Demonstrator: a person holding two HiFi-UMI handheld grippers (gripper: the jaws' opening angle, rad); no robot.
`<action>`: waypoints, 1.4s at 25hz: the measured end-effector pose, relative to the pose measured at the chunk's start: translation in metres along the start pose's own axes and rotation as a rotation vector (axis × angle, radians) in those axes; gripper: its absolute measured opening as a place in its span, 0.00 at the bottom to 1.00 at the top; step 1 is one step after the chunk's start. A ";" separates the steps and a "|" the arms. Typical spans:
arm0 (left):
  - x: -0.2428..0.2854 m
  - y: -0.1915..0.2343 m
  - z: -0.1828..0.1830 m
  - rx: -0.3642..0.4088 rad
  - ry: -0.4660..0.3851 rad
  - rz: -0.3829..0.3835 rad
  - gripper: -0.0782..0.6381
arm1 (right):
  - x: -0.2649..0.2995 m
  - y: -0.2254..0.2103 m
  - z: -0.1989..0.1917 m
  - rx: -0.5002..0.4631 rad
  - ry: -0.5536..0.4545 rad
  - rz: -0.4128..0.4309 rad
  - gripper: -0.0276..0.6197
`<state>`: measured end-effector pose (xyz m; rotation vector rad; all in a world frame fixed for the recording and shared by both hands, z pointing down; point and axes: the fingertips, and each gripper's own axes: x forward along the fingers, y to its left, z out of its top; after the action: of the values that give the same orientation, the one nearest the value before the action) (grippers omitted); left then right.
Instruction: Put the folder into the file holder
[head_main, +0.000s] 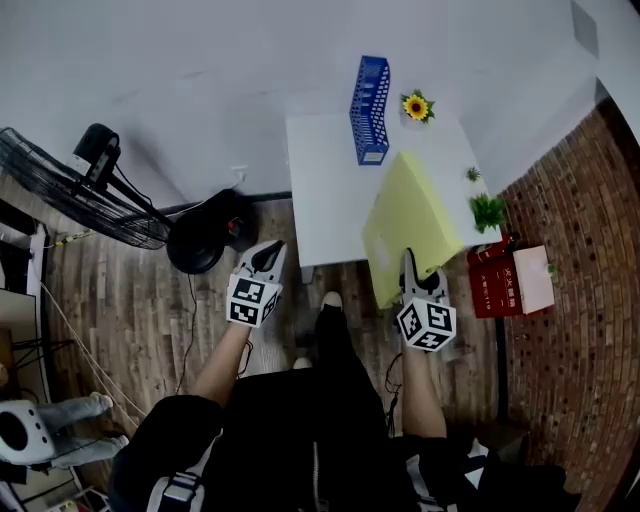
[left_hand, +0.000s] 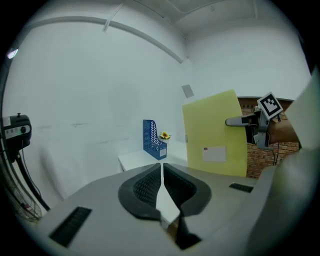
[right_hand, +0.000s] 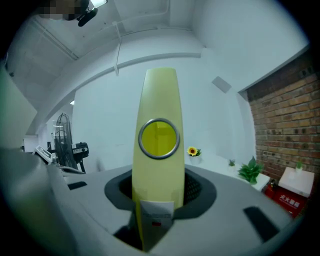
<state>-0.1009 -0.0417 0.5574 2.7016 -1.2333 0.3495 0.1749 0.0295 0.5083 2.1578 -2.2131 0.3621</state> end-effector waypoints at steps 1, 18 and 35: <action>0.011 0.005 0.003 -0.001 0.002 0.005 0.16 | 0.012 -0.005 0.003 0.001 0.003 0.003 0.27; 0.192 0.090 0.071 -0.028 0.020 0.099 0.16 | 0.221 -0.076 0.068 -0.020 0.014 0.106 0.28; 0.243 0.124 0.091 -0.024 -0.004 0.027 0.16 | 0.244 -0.068 0.073 -0.053 0.012 0.063 0.27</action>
<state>-0.0268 -0.3194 0.5412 2.6694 -1.2677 0.3310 0.2435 -0.2251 0.4915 2.0580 -2.2620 0.3137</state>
